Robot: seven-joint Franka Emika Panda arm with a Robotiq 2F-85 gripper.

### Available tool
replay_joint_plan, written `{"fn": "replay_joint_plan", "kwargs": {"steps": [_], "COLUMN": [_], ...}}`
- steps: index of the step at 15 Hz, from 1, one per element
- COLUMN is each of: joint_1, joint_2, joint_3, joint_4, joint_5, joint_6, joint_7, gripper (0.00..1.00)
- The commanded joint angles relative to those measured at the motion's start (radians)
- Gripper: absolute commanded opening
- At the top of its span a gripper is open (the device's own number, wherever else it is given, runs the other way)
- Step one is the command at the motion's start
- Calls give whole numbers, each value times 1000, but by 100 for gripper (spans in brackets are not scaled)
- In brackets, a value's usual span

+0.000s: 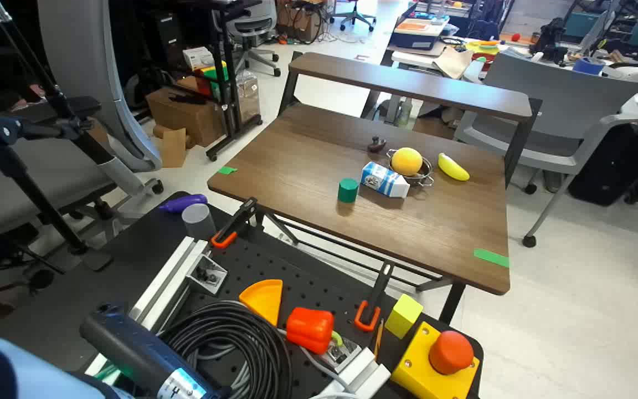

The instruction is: Move the green object and the pot on the table

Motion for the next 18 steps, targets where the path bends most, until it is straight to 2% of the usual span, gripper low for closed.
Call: {"fn": "replay_joint_plan", "kwargs": {"steps": [1, 7, 9, 15, 18], "joint_1": [13, 2, -2, -9, -12], "joint_2": [1, 101, 166, 485, 660], "joint_3": [-11, -53, -71, -66, -63], "joint_4": [3, 3, 1, 94, 189], "joint_5": [-2, 30, 68, 149, 167], "joint_6": [-2, 61, 125, 230, 243], "joint_7": [2, -110, -156, -185, -135], "gripper": [100, 100, 100, 100, 100]}}
